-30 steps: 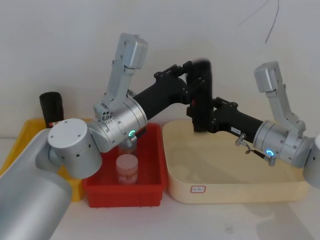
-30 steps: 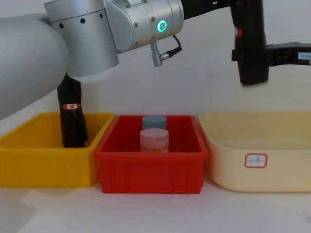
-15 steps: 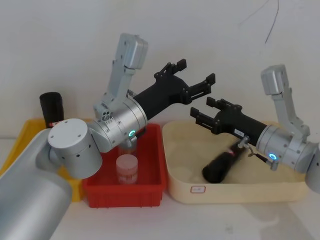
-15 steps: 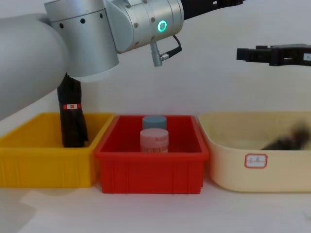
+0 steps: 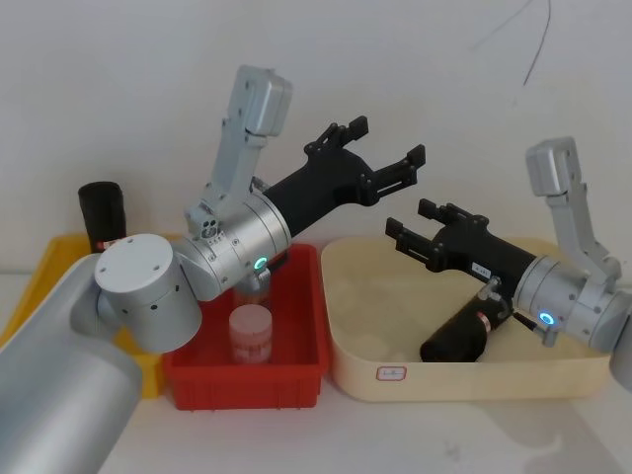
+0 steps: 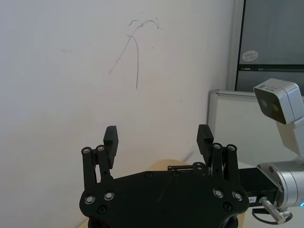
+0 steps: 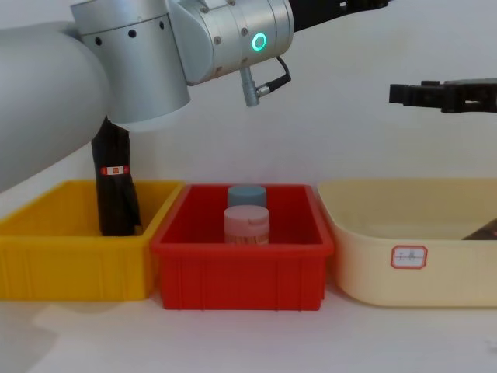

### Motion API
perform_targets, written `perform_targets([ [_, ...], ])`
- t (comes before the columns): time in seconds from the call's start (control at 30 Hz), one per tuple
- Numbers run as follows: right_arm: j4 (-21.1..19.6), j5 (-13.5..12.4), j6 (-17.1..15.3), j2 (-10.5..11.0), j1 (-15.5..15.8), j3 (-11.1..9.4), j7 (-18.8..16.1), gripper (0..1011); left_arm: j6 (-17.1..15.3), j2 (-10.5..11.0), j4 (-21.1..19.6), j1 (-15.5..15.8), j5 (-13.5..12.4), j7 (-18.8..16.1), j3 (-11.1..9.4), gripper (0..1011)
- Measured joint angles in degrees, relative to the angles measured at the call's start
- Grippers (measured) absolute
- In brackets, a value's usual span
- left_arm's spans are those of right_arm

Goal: Pick up the garbage bag with the one hand and transfer it to the other hand.

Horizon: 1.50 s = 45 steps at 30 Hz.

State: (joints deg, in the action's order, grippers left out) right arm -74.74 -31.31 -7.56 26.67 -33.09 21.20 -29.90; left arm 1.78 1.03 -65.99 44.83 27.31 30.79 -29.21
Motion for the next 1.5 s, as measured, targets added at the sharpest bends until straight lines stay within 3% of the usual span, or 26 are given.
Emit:
perform_targets([
  [0.27,-2.2,-0.2,0.1,0.7,1.2,0.0,1.0,690,-0.2,0.7,-1.1,-0.8,0.1,-0.5,0.2,1000],
  [0.5,-4.9,0.0,-0.5,1.2,2.4,-0.1,2.4,688,-1.8,3.3,-5.0,-4.0,0.6,-2.5,1.5,1001],
  [0.87,-7.0,0.8,-1.3,1.2,3.1,0.4,3.2,690,-4.9,8.9,-12.5,-11.3,1.9,-7.3,5.1,1001],
  [1.07,-7.5,1.1,-1.6,1.1,3.1,0.8,3.3,690,-6.7,12.5,-16.8,-16.5,2.8,-10.7,8.1,1001],
  [1.5,-7.9,1.4,-2.1,1.2,2.9,1.3,3.1,690,-8.8,16.7,-21.6,-23.0,3.7,-14.4,12.3,1001],
])
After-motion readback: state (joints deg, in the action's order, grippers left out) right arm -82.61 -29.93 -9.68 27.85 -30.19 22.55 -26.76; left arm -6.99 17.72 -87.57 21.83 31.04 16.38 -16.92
